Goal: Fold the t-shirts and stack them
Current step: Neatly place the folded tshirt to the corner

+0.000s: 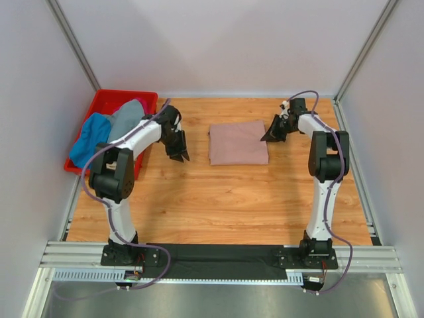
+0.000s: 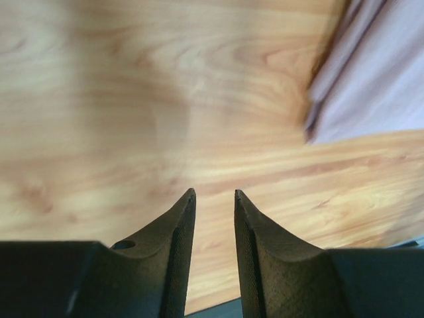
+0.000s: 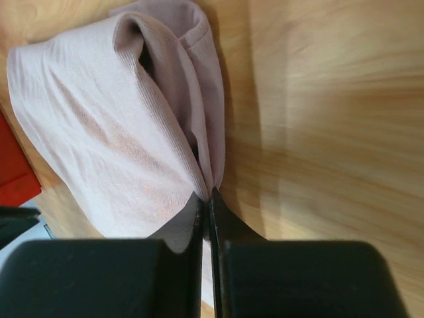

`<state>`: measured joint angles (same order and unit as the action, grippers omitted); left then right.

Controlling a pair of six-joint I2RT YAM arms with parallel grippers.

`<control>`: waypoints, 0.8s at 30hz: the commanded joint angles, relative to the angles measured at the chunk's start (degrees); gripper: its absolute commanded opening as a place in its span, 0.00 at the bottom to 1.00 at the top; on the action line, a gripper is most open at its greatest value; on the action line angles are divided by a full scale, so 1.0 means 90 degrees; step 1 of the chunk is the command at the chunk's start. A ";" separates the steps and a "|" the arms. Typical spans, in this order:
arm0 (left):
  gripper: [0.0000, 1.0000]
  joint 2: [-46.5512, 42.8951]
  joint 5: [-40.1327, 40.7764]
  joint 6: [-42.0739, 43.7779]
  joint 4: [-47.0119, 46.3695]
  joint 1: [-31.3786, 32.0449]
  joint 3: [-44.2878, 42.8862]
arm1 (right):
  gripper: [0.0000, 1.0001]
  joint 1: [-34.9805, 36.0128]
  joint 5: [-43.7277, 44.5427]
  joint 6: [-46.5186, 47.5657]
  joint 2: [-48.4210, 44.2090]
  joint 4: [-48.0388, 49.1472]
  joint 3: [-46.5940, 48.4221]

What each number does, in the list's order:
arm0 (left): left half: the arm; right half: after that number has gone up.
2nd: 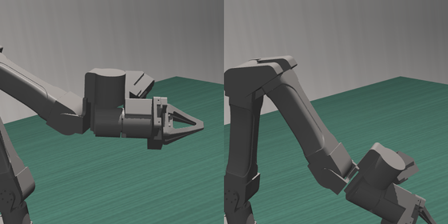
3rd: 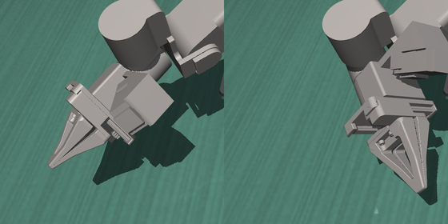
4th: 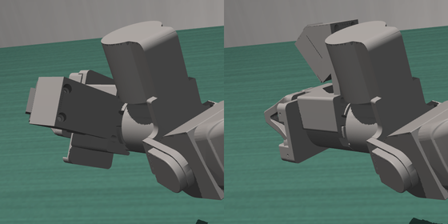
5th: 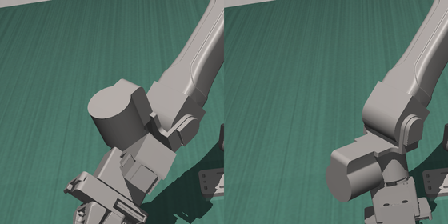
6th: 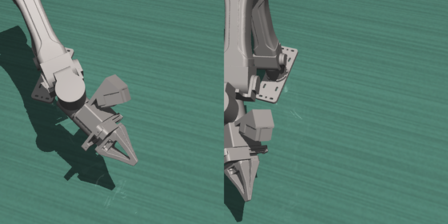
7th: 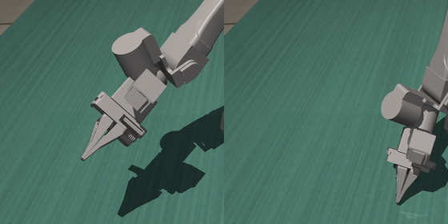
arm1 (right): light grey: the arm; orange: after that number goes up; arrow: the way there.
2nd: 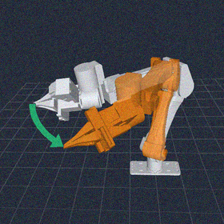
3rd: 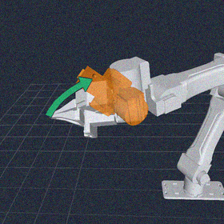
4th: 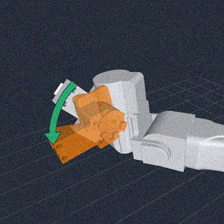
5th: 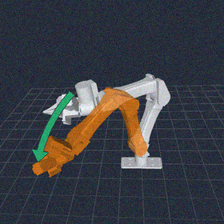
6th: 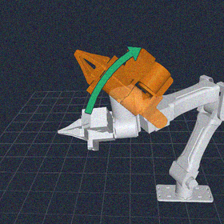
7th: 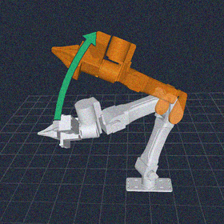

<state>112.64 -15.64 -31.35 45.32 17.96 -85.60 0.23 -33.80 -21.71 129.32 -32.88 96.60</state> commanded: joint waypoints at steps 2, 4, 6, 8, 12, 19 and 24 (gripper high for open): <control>0.37 -0.0865 0.0624 0.0124 0.0111 0.0017 0.0643 | 0.00 -0.0620 0.0522 0.0634 0.0376 -0.0915 0.1041; 0.37 -0.0962 0.0634 0.0154 0.0189 0.0017 0.0858 | 0.00 -0.0864 0.0650 0.0781 0.0533 -0.1334 0.1462; 0.37 -0.1060 0.0624 0.0183 0.0228 0.0017 0.1015 | 0.00 -0.1069 0.1010 0.1132 0.0816 -0.1686 0.2233; 0.37 -0.1186 0.0634 0.0222 0.0247 0.0017 0.1161 | 0.00 -0.1197 0.1333 0.1405 0.1177 -0.2194 0.3147; 0.37 -0.1363 0.0722 0.0183 0.0335 0.0017 0.1298 | 0.00 -0.1645 0.1734 0.1641 0.1685 -0.2528 0.4205; 0.38 -0.2192 -0.0185 -0.0607 0.0443 0.0192 0.2128 | 0.00 -0.2154 0.1968 0.1992 0.2329 -0.2098 0.5221; 0.39 -0.2359 0.0252 -0.0452 0.1009 0.0231 0.1641 | 0.00 -0.2310 0.2330 0.2091 0.2322 -0.1340 0.5400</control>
<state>93.06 -14.46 -34.52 51.96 20.01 -67.44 -20.34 -16.21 -5.39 150.78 -51.53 142.56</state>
